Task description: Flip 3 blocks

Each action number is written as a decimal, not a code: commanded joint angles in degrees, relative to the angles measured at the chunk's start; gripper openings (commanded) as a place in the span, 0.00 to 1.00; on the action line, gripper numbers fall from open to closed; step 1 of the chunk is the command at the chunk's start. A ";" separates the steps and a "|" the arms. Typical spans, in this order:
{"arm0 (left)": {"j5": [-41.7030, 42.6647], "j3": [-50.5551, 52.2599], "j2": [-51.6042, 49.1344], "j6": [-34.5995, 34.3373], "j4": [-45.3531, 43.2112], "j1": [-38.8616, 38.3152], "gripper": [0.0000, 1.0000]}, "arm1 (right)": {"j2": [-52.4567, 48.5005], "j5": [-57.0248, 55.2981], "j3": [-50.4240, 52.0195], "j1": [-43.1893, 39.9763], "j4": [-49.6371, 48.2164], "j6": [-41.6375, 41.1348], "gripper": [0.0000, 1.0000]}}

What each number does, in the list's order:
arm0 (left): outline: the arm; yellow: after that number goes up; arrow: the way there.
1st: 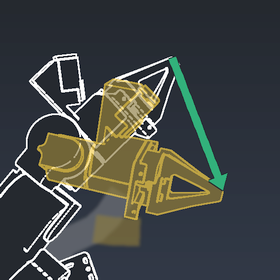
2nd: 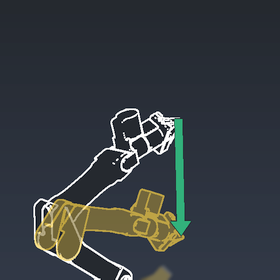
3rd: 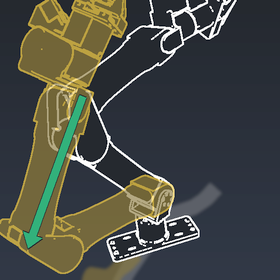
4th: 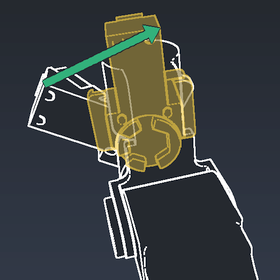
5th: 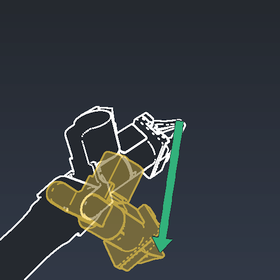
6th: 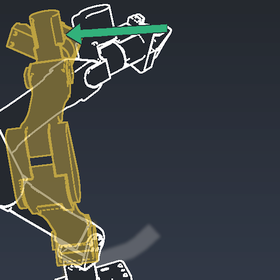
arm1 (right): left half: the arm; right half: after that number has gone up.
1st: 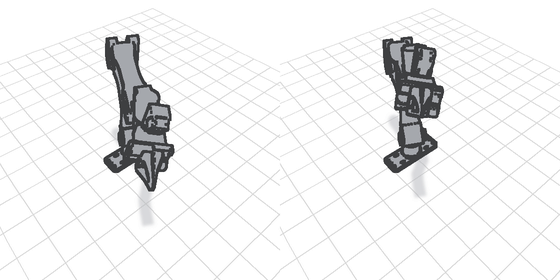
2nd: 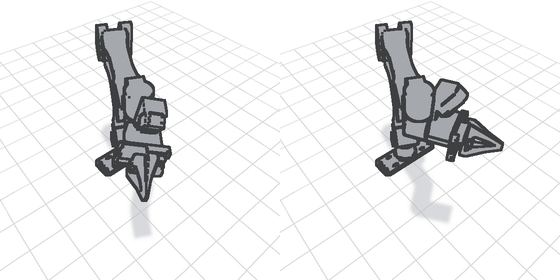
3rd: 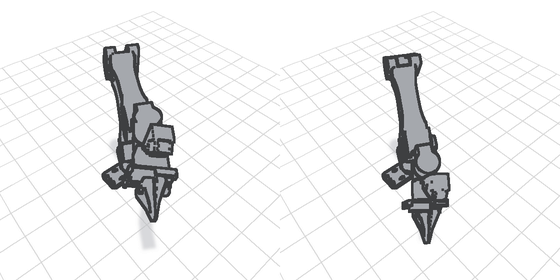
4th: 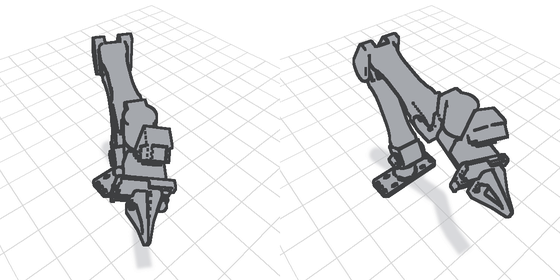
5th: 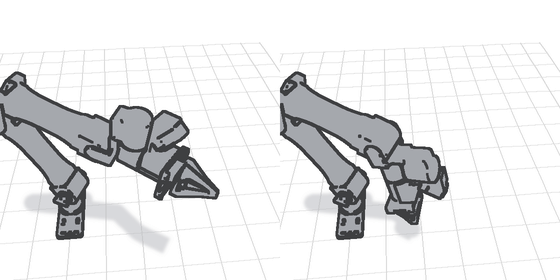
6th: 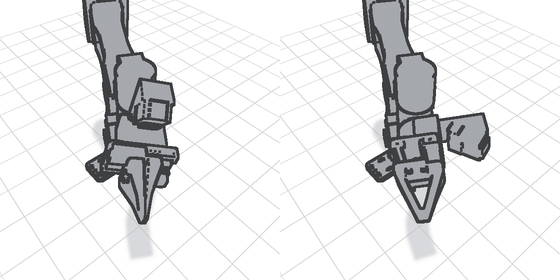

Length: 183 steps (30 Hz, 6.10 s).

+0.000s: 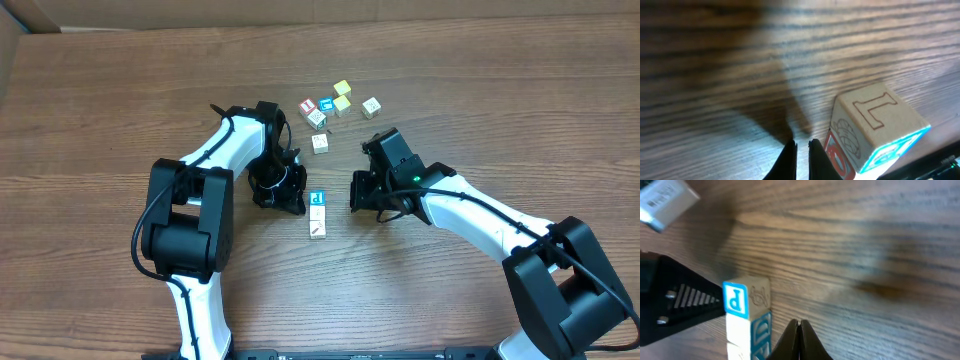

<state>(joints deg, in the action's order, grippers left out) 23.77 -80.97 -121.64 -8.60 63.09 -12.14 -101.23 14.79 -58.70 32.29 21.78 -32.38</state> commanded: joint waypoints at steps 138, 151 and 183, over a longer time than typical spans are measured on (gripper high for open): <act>-6.38 46.16 36.26 -48.85 -41.59 -13.75 0.04 | -19.02 5.92 -25.27 3.72 14.99 14.40 0.04; -6.36 46.16 36.26 -48.83 -41.59 -13.75 0.04 | -19.02 5.86 -25.27 3.69 15.91 14.40 0.04; -26.71 15.78 49.35 -21.99 -5.05 4.09 0.55 | -18.88 -7.10 -46.56 -9.99 40.30 17.68 0.81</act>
<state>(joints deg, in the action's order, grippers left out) 5.41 -61.67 -73.03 -37.45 56.86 -11.73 -120.51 15.88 -101.06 24.62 59.37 -16.56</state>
